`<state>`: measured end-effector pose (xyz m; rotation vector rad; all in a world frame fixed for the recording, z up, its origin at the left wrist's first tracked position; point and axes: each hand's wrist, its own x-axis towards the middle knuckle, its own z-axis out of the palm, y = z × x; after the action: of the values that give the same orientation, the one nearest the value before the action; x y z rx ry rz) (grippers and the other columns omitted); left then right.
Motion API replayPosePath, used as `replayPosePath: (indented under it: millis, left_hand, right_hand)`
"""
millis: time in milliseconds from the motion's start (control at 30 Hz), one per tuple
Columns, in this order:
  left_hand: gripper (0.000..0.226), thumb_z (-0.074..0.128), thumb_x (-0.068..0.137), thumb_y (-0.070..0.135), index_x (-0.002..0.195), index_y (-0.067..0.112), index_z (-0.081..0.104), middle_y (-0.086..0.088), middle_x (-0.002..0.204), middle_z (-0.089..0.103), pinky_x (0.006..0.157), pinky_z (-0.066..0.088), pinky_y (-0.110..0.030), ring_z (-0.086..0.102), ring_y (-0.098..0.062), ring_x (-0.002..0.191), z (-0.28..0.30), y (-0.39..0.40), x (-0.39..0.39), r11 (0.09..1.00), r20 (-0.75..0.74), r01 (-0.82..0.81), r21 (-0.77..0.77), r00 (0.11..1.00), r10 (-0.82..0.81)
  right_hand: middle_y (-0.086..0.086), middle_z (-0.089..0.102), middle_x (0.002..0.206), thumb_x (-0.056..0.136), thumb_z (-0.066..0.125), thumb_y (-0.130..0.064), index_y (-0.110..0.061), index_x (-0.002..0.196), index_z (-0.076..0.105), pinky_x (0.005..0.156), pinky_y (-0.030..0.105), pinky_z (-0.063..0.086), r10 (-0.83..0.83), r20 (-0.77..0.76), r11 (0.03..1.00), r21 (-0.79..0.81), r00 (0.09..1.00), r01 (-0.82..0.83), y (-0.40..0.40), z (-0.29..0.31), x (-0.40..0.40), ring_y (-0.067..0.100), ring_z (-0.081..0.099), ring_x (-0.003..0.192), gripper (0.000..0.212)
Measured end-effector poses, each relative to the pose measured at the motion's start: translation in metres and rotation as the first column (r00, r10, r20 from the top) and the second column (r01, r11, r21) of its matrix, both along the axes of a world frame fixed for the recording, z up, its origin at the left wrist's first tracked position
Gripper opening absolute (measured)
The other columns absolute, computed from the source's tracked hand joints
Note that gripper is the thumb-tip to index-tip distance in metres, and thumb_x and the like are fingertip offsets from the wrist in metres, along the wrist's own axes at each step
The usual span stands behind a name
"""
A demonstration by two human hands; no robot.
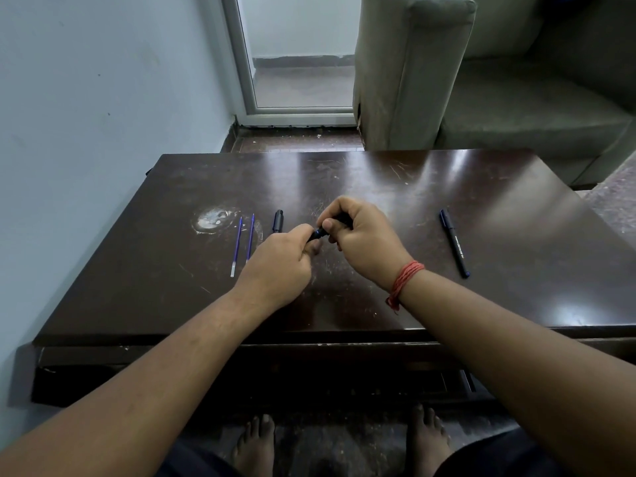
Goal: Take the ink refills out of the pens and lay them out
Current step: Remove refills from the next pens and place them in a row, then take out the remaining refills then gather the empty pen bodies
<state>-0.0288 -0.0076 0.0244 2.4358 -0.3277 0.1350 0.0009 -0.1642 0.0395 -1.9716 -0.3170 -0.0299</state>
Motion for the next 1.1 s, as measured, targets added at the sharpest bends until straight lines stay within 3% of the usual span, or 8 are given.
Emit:
replayPosePath:
  millis: [67, 233, 400, 500, 600, 700, 833, 1100]
  left_hand:
    - [0.018, 0.049, 0.102, 0.018, 0.086, 0.017, 0.054, 0.005, 0.058, 0.052, 0.047, 0.033, -0.028, 0.044, -0.011, 0.046, 0.003, -0.006, -0.002, 0.998, 0.025, -0.008, -0.067, 1.000, 0.009]
    - [0.019, 0.044, 0.105, 0.022, 0.093, 0.023, 0.058, 0.009, 0.064, 0.054, 0.046, 0.033, -0.014, 0.047, 0.000, 0.047, 0.010, -0.027, -0.004, 0.948, -0.015, -0.057, -0.312, 0.998, 0.055]
    - [0.019, 0.042, 0.105, 0.033, 0.099, 0.020, 0.054, -0.001, 0.074, 0.062, 0.060, 0.045, -0.041, 0.056, -0.017, 0.063, 0.000, -0.024, -0.010, 0.984, -0.091, 0.019, -0.175, 0.995, -0.035]
    - [0.023, 0.042, 0.104, 0.038, 0.108, 0.021, 0.056, 0.006, 0.080, 0.062, 0.072, 0.050, -0.041, 0.061, -0.017, 0.077, -0.003, -0.019, -0.007, 0.996, -0.044, 0.027, -0.085, 0.999, -0.031]
    - [0.025, 0.042, 0.104, 0.041, 0.106, 0.021, 0.057, 0.010, 0.076, 0.061, 0.074, 0.053, -0.041, 0.064, -0.015, 0.075, -0.006, -0.013, -0.004, 0.996, -0.032, 0.005, -0.091, 0.999, -0.007]
    - [0.025, 0.041, 0.103, 0.043, 0.102, 0.023, 0.056, 0.004, 0.070, 0.063, 0.068, 0.055, -0.046, 0.066, -0.019, 0.067, -0.007, -0.009, -0.001, 0.994, -0.014, -0.012, -0.105, 1.000, 0.010]
    - [0.027, 0.042, 0.103, 0.040, 0.102, 0.019, 0.058, 0.004, 0.071, 0.063, 0.066, 0.054, -0.043, 0.064, -0.017, 0.067, -0.007, -0.010, -0.001, 0.997, 0.014, -0.008, -0.082, 1.000, 0.009]
    - [0.026, 0.044, 0.104, 0.036, 0.105, 0.015, 0.060, 0.006, 0.069, 0.062, 0.059, 0.044, -0.029, 0.059, -0.012, 0.061, -0.010, -0.007, 0.000, 0.999, 0.030, -0.002, -0.039, 1.000, 0.003]
  right_hand:
    - [0.000, 0.065, 0.081, 0.092, 0.062, -0.008, -0.011, 0.094, 0.062, 0.063, 0.027, 0.052, 0.005, 0.035, 1.000, 0.021, 0.999, -0.006, 0.001, 0.005, -0.001, 0.011, 0.061, 0.069, 0.004]
    - [0.010, 0.061, 0.087, 0.088, 0.072, -0.015, -0.014, 0.119, 0.044, 0.060, 0.019, 0.052, -0.137, -0.050, 0.966, 0.212, 0.989, 0.144, 0.004, 0.013, 0.000, 0.016, 0.064, 0.071, 0.042]
    - [0.017, 0.067, 0.091, 0.092, 0.066, -0.016, -0.010, 0.101, 0.049, 0.063, 0.033, 0.060, -0.212, -0.125, 0.953, 0.194, 0.969, 0.234, -0.008, 0.013, 0.009, 0.024, 0.071, 0.073, 0.020]
    - [0.009, 0.066, 0.083, 0.093, 0.064, -0.015, -0.013, 0.091, 0.054, 0.070, 0.043, 0.062, -0.259, -0.148, 0.943, 0.175, 0.954, 0.283, -0.037, 0.024, 0.025, 0.018, 0.068, 0.066, 0.010]
    - [0.009, 0.070, 0.084, 0.089, 0.065, -0.020, -0.012, 0.090, 0.065, 0.076, 0.040, 0.059, -0.369, -0.010, 0.905, -0.229, 0.929, 0.357, -0.079, 0.030, 0.036, 0.024, 0.069, 0.074, 0.008]
    - [0.018, 0.068, 0.098, 0.090, 0.064, -0.023, -0.002, 0.096, 0.064, 0.076, 0.034, 0.051, -0.407, 0.058, 0.694, -0.629, 0.912, 0.349, -0.109, 0.026, 0.038, 0.032, 0.063, 0.091, 0.022]
    - [0.025, 0.063, 0.104, 0.091, 0.061, -0.011, -0.005, 0.086, 0.050, 0.068, 0.031, 0.040, -0.384, -0.011, 0.600, -0.763, 0.923, 0.240, -0.109, 0.016, 0.036, 0.035, 0.058, 0.087, 0.014]
    - [0.018, 0.057, 0.093, 0.091, 0.053, -0.005, 0.000, 0.104, 0.059, 0.067, 0.033, 0.045, -0.357, 0.029, 0.485, -0.849, 0.933, 0.212, -0.103, 0.005, 0.045, 0.034, 0.053, 0.074, 0.015]
